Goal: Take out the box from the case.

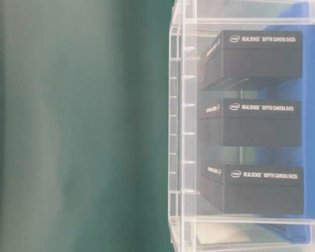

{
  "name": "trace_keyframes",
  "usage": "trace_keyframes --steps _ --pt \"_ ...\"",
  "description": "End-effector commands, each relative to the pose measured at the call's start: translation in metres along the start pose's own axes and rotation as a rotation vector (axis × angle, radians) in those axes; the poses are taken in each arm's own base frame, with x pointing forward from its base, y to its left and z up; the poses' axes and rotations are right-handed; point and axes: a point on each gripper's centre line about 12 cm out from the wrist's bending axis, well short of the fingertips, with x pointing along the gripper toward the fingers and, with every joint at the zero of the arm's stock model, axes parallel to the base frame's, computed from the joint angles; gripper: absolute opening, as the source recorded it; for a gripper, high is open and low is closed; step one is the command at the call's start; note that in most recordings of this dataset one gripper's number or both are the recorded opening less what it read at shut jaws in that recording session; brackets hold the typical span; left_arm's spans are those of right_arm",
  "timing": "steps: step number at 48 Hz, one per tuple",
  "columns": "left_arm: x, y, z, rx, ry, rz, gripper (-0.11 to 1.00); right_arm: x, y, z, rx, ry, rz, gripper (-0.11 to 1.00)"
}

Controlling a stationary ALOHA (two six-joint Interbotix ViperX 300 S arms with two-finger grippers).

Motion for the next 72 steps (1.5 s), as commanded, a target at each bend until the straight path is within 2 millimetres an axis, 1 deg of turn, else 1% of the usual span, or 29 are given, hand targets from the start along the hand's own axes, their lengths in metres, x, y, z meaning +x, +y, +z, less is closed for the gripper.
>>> trace_keyframes --steps 1,10,17,22,26,31,44,49,51,55,60,65,72 --pt "-0.007 -0.002 0.003 -0.009 0.047 0.009 0.01 -0.004 0.001 0.006 0.005 0.077 -0.027 0.02" --pt "-0.007 0.001 -0.009 -0.064 0.183 0.053 0.01 -0.001 -0.003 0.001 0.035 0.243 -0.097 0.02" --pt "-0.001 0.002 -0.014 -0.093 0.302 0.094 0.01 -0.007 -0.007 -0.002 0.074 0.297 -0.154 0.02" --pt "0.003 0.001 -0.015 -0.098 0.356 0.112 0.01 -0.011 -0.010 -0.007 0.135 0.345 -0.196 0.02" --pt "0.003 0.001 -0.013 -0.098 0.369 0.117 0.01 -0.011 -0.011 -0.010 0.180 0.386 -0.224 0.02" --pt "0.002 0.000 -0.011 -0.100 0.364 0.115 0.01 -0.011 -0.013 -0.014 0.187 0.424 -0.245 0.02" --pt "0.003 0.000 -0.008 -0.106 0.365 0.118 0.01 -0.011 -0.013 -0.014 0.197 0.427 -0.252 0.02" --pt "0.006 -0.001 -0.006 -0.143 0.369 0.129 0.01 -0.011 -0.013 -0.014 0.233 0.425 -0.261 0.02" --pt "0.008 -0.001 -0.006 -0.159 0.372 0.137 0.01 -0.010 -0.014 -0.014 0.275 0.422 -0.274 0.02" --pt "0.012 0.000 -0.005 -0.213 0.380 0.155 0.01 -0.009 -0.017 -0.013 0.369 0.408 -0.309 0.02" --pt "0.016 0.001 -0.003 -0.325 0.381 0.188 0.01 -0.007 -0.019 -0.012 0.518 0.386 -0.356 0.02" --pt "0.017 0.003 0.000 -0.507 0.387 0.248 0.01 -0.006 -0.019 -0.012 0.644 0.369 -0.384 0.02" --pt "0.015 0.007 -0.004 -0.773 0.416 0.361 0.01 -0.005 -0.019 -0.011 0.826 0.338 -0.426 0.02"
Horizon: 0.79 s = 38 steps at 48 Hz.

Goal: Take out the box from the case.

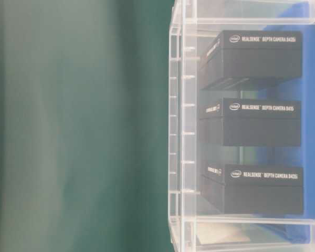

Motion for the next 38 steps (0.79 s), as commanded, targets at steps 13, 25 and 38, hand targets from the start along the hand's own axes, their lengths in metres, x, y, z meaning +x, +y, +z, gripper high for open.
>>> trace_keyframes --steps 13,25,38 --pt "-0.011 0.001 0.004 -0.402 -0.007 0.047 0.01 -0.004 -0.004 0.001 0.308 0.016 -0.106 0.02" --pt "-0.009 0.000 0.006 -0.415 -0.012 0.060 0.01 -0.005 -0.005 0.002 0.326 0.017 -0.153 0.02" --pt "-0.004 -0.001 0.011 -0.416 -0.021 0.083 0.01 -0.005 -0.005 0.006 0.327 -0.005 -0.162 0.02"
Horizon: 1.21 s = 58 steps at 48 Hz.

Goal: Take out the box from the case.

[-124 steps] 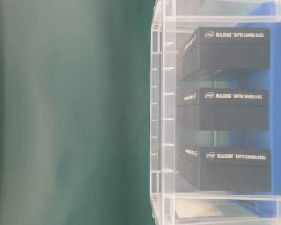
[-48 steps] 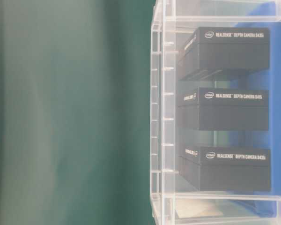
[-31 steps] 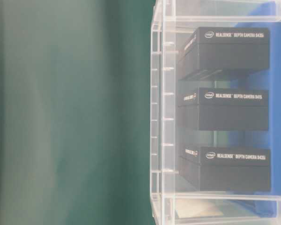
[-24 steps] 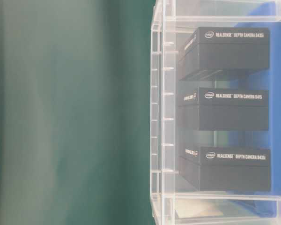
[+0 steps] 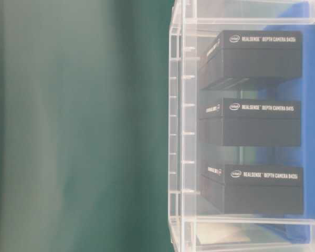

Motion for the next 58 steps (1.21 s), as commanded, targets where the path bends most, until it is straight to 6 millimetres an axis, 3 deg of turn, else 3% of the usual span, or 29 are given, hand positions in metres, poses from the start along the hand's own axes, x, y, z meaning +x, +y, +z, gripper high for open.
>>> trace_keyframes --steps 1,17,36,58 --pt "-0.007 -0.004 0.006 -0.010 -0.020 -0.019 0.01 -0.007 0.003 0.003 0.007 -0.019 0.017 0.02" --pt "-0.007 0.009 0.041 -0.050 -0.095 0.055 0.01 -0.006 0.002 0.024 0.041 -0.056 0.042 0.02" --pt "-0.003 0.018 0.088 -0.061 -0.145 0.130 0.01 0.004 -0.006 0.076 0.070 -0.103 0.015 0.02" --pt "-0.004 0.025 0.104 -0.077 -0.163 0.148 0.01 0.013 -0.009 0.109 0.077 -0.154 0.024 0.02"
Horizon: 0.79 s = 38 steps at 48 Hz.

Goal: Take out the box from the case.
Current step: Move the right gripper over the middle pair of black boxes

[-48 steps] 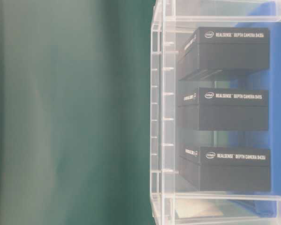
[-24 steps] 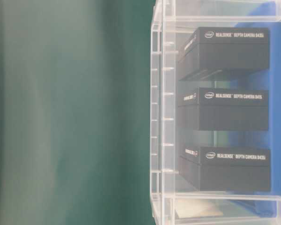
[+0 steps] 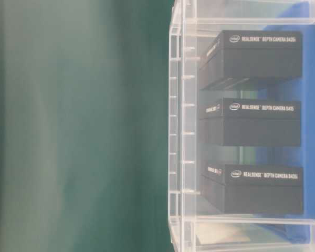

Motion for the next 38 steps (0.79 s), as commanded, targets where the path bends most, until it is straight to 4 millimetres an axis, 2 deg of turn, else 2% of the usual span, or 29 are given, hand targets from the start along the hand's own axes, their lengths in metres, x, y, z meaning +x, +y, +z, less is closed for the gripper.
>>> trace_keyframes --steps 1,16,20,24,28,34,36,38 --pt "-0.0080 -0.0024 0.0043 -0.004 -0.021 -0.024 0.01 -0.0061 0.0024 0.0061 0.005 -0.027 0.026 0.02" --pt "-0.0070 -0.0029 0.0025 -0.001 -0.011 -0.036 0.02 -0.0015 0.0009 0.0040 -0.003 -0.020 0.018 0.02" --pt "-0.0070 -0.0029 0.0024 -0.001 -0.015 -0.042 0.08 -0.0022 0.0004 0.0037 -0.003 -0.023 0.023 0.02" --pt "-0.0078 -0.0026 0.0021 -0.002 -0.020 -0.052 0.24 -0.0025 0.0004 0.0035 0.002 -0.032 0.035 0.03" --pt "-0.0085 -0.0015 0.0014 -0.008 -0.021 -0.055 0.47 -0.0020 0.0004 0.0044 0.008 -0.044 0.046 0.19" --pt "-0.0085 -0.0018 0.0012 -0.016 -0.019 -0.058 0.84 0.0001 -0.0002 0.0067 0.027 -0.064 0.036 0.58" --pt "-0.0085 -0.0018 0.0012 -0.019 -0.019 -0.058 0.93 0.0004 -0.0003 0.0080 0.030 -0.073 0.032 0.72" --pt "-0.0086 -0.0026 0.0017 -0.019 -0.023 -0.064 0.96 0.0012 -0.0006 0.0089 0.032 -0.082 0.031 0.82"
